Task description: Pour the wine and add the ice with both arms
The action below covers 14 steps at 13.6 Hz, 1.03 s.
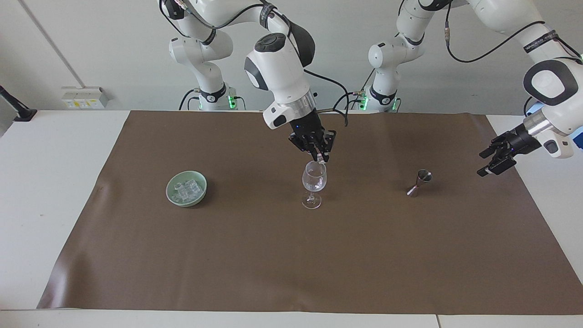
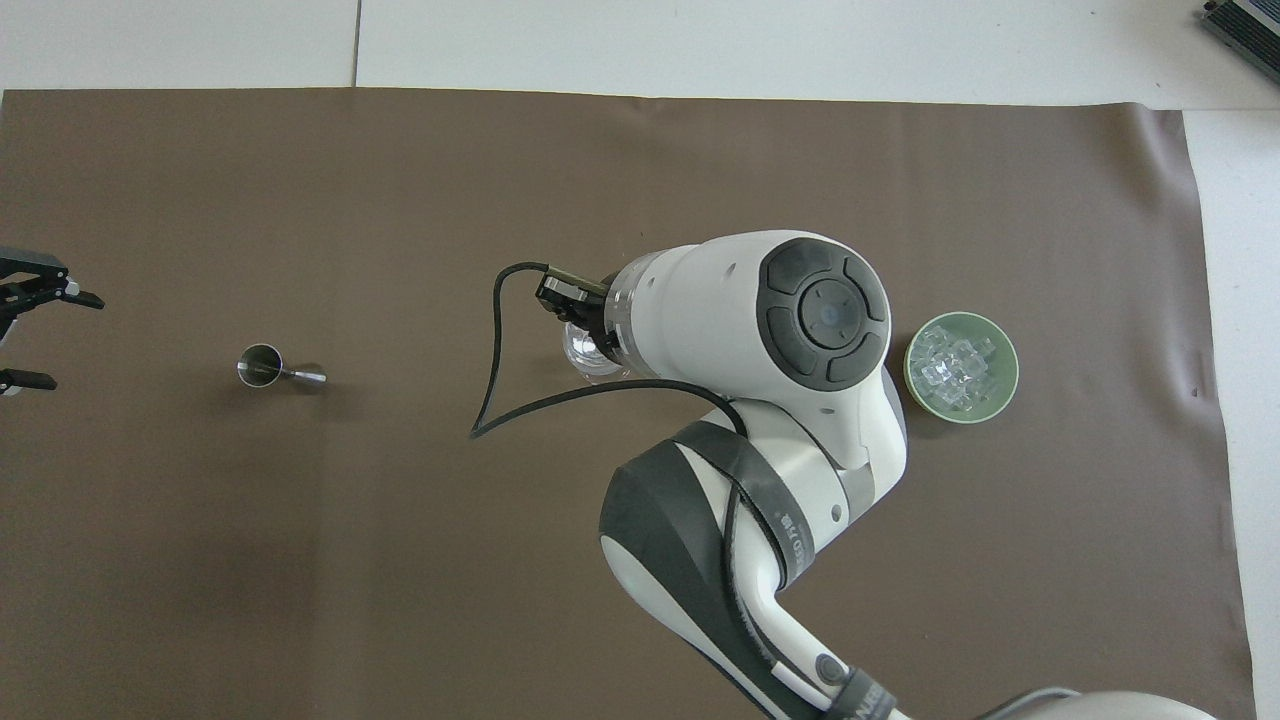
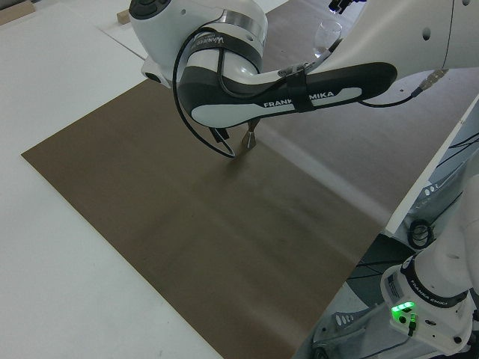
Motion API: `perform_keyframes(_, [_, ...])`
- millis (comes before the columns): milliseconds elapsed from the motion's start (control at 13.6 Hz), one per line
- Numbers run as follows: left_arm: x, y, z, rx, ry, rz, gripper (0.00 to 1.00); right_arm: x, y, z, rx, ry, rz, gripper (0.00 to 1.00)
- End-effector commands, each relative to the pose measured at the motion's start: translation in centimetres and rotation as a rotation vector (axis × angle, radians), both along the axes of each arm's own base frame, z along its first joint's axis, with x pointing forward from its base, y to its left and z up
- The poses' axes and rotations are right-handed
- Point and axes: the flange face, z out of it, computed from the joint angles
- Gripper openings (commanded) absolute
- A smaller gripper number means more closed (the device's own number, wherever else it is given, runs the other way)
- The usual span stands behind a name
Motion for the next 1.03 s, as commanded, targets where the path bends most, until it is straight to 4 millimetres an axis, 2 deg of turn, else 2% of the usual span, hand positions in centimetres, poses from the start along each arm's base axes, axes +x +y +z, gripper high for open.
perform_keyframes(0, [-0.2,-0.7,2.6,0.082,-0.041,-0.119,1.00,0.7,-0.1,-1.9,-0.028,0.009,-0.010,0.00])
perform_keyframes(221, [0.1,-1.3,5.8,0.104,-0.118,-0.260,1.00,0.5,0.3,-3.5,-0.060,0.013,0.009,0.00])
perform_keyframes(295, [0.2,-1.5,6.0,0.129,-0.127,-0.318,1.00,0.5,0.3,-3.7,-0.064,0.016,0.011,0.03])
perform_keyframes(516, [0.4,-2.9,6.6,0.134,-0.153,-0.435,1.00,0.9,-0.1,-3.1,-0.058,0.004,0.002,0.29])
perform_keyframes(663, [0.0,-4.5,8.2,0.161,-0.186,-0.523,1.00,0.8,0.1,-3.0,-0.056,0.003,0.006,0.33])
perform_keyframes(737, [0.0,-6.3,8.9,0.182,-0.198,-0.592,1.00,0.7,0.2,-3.1,-0.056,0.005,0.006,0.37])
perform_keyframes(810, [-0.2,-7.2,9.7,0.198,-0.206,-0.612,1.00,0.7,0.3,-3.1,-0.054,0.006,0.007,0.38])
perform_keyframes(958, [-1.4,-8.6,12.2,0.211,-0.231,-0.636,1.00,0.5,0.5,-3.0,-0.054,0.005,0.009,0.34])
